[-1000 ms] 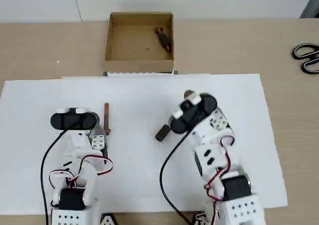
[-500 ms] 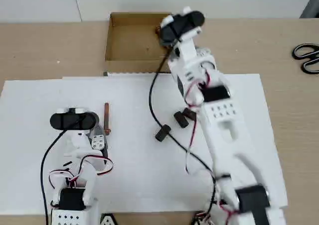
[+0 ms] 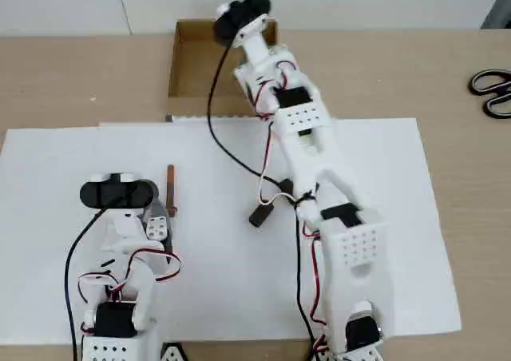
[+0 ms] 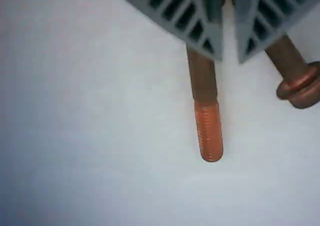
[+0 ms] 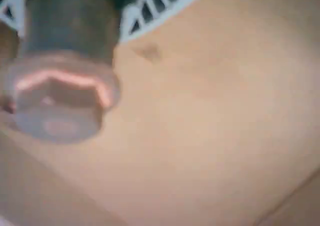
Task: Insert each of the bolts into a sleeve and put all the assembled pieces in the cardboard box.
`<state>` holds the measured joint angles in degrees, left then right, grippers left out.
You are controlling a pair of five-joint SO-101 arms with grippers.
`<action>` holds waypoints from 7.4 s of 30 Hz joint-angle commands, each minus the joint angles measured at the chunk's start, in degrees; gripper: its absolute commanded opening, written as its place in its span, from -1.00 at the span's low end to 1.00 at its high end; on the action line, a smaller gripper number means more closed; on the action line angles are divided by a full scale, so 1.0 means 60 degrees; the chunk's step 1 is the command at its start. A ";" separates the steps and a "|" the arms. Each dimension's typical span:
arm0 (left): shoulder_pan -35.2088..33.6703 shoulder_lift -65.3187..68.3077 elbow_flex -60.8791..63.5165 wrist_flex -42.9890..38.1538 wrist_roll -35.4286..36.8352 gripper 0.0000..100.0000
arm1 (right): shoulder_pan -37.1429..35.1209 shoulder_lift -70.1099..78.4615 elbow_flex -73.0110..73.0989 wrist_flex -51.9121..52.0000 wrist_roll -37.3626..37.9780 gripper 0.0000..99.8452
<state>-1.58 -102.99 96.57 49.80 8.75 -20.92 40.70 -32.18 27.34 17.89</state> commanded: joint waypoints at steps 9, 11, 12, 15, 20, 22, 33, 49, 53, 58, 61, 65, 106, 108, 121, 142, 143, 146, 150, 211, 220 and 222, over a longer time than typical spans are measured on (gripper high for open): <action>-0.0029 -0.0073 -0.0051 -0.0029 0.0015 -0.99 | -0.0388 0.0930 -0.2183 0.1062 0.0264 -0.65; -0.0029 -0.0073 -0.0051 -0.0029 0.0015 -0.99 | -0.0403 0.0916 -0.2183 0.1267 0.0264 -0.68; -0.0029 -0.0073 -0.0051 -0.0029 0.0015 -0.99 | -0.0403 0.0916 -0.2198 0.1297 0.0264 -0.69; -0.0029 -0.0073 -0.0051 -0.0029 0.0015 -0.99 | -0.0403 0.0593 -0.2315 0.1473 0.0234 -0.73; -0.0029 -0.0073 -0.0051 -0.0029 0.0015 -0.99 | -0.0418 -0.0564 -0.2418 0.3348 0.0220 -0.86; -0.0029 -0.0073 -0.0051 -0.0029 0.0015 -0.99 | -0.0418 -0.1077 -0.2447 0.4198 0.0249 -0.93; -0.0029 -0.0073 -0.0051 -0.0029 0.0015 -0.99 | -0.0418 -0.2469 -0.2447 0.7509 0.0264 -0.99; -0.0029 -0.0073 -0.0051 -0.0029 0.0015 -0.99 | -0.0212 -0.4227 -0.1026 1.1582 0.0278 -0.99; -0.0029 -0.0073 -0.0051 -0.0029 0.0015 -0.99 | -0.0154 -0.5370 0.1026 1.1553 0.0396 -0.90; -0.0029 -0.0073 -0.0051 -0.0029 0.0015 -0.99 | 0.0110 -0.6088 0.2740 1.1480 0.1231 -0.88; -0.0029 -0.0073 -0.0051 -0.0029 0.0015 -0.99 | 0.0520 -0.6059 0.3238 1.1407 0.1817 -0.82; -0.0029 -0.0073 -0.0051 -0.0029 0.0015 -0.99 | 0.0842 -0.5619 0.3341 1.1333 0.2505 -0.68; -0.0029 -0.0073 -0.0051 -0.0015 0.0015 -0.99 | 0.1194 -0.1326 0.3355 0.9179 0.4469 -0.90; -0.0029 -0.0073 -0.0051 -0.0015 0.0015 -0.99 | 0.1223 -0.1326 0.3355 0.9165 0.4454 -0.99; -0.0029 -0.0073 -0.0051 0.0000 0.0015 -0.99 | 0.1209 -0.4081 0.2139 1.1319 0.3223 -0.99; -0.0103 0.0000 -0.3758 0.3429 -0.0952 -0.99 | 0.2645 -1.0762 0.7590 1.1509 0.1714 -0.99; -0.0103 0.0000 -0.3949 0.3560 -0.0952 -0.99 | 0.2791 -1.1084 0.7941 1.1509 0.1700 -0.99; -0.0103 0.0029 -0.4520 0.3927 -0.0952 -0.99 | 0.3260 -1.2066 0.9040 1.1509 0.1700 -0.99; -0.0103 0.1040 -0.5575 0.4220 -0.0923 -0.99 | 0.3758 -1.3179 1.0286 1.1495 0.1714 -0.99; -0.0835 1.5707 -1.2681 0.5114 0.5055 -0.71 | 0.6762 -1.4923 1.1209 1.1436 0.1758 -0.99; -0.0879 1.5707 -1.1553 0.3941 0.5055 -0.71 | 0.6791 -1.4938 1.1209 1.1436 0.1744 -0.99; -0.0879 1.5707 -1.1495 0.3722 0.5055 -0.71 | 0.6791 -1.4938 1.1209 1.1436 0.1744 -0.99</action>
<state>-6.77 -8.48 27.56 74.51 39.08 19.43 -48.00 35.43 96.53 28.79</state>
